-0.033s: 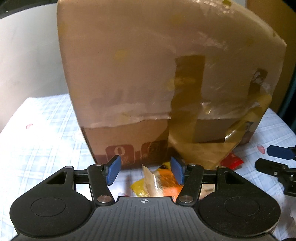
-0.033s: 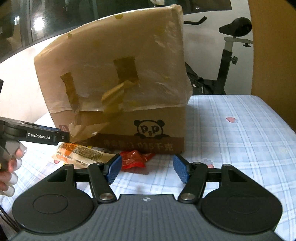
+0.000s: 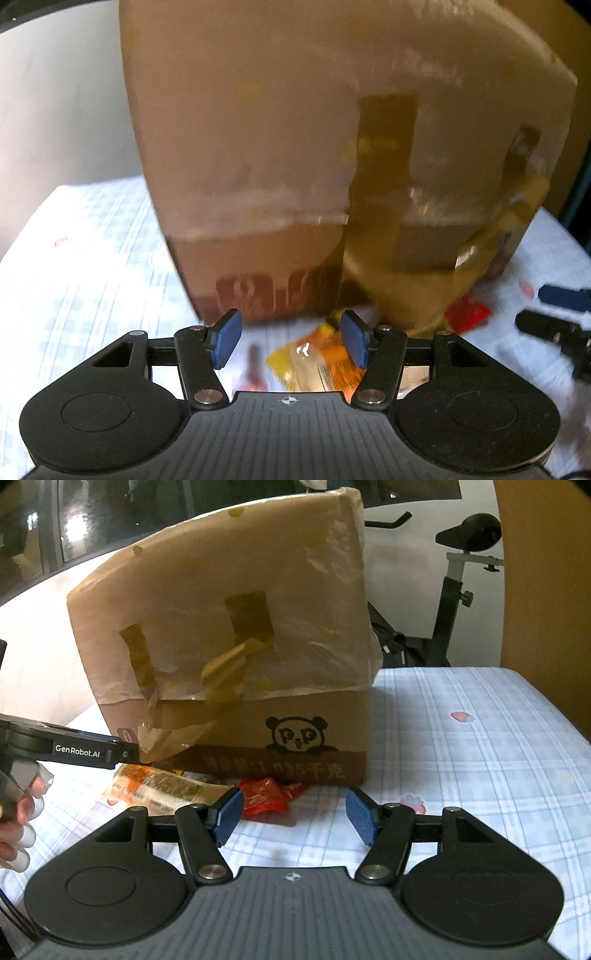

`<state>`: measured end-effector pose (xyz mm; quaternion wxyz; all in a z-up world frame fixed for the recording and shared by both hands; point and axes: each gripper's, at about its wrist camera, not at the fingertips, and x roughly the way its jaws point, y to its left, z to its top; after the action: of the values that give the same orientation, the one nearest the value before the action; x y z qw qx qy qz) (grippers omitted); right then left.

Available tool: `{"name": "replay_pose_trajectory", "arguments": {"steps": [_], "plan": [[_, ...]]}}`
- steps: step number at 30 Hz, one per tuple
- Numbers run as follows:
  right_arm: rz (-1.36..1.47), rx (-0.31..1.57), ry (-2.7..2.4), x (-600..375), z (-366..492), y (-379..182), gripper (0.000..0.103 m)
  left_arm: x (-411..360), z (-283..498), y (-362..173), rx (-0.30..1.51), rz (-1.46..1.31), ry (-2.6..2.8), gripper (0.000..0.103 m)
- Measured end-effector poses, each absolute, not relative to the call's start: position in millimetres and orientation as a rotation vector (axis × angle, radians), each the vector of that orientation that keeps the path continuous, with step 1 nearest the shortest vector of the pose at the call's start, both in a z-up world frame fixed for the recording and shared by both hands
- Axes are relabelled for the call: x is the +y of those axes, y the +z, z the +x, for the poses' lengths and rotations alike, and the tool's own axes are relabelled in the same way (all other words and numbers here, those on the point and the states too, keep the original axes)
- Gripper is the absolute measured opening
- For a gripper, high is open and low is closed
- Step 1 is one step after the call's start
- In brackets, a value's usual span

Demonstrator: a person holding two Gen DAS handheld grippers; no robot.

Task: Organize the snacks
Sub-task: 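Move both grippers back to the remaining snacks, then grasp the orange snack bar with left gripper while right reaches for red sachet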

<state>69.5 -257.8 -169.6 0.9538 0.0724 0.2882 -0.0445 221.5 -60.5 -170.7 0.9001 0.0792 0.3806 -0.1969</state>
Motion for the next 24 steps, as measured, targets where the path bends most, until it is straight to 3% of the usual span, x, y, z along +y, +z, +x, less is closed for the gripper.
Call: {"name": "replay_pose_trajectory", "arguments": {"steps": [8, 15, 24], "plan": [[0.171, 0.605, -0.092, -256.5, 67.2, -174.7, 0.065, -31.6, 192.0, -180.5, 0.838, 0.157, -0.445, 0.062], [0.168, 0.622, -0.089, -251.6, 66.3, -181.4, 0.065, -19.9, 170.0, -162.6, 0.769, 0.104, -0.570, 0.062], [0.163, 0.630, -0.093, -249.1, 66.2, -184.4, 0.065, -67.4, 158.4, -167.1, 0.791, 0.211, -0.686, 0.062]]}}
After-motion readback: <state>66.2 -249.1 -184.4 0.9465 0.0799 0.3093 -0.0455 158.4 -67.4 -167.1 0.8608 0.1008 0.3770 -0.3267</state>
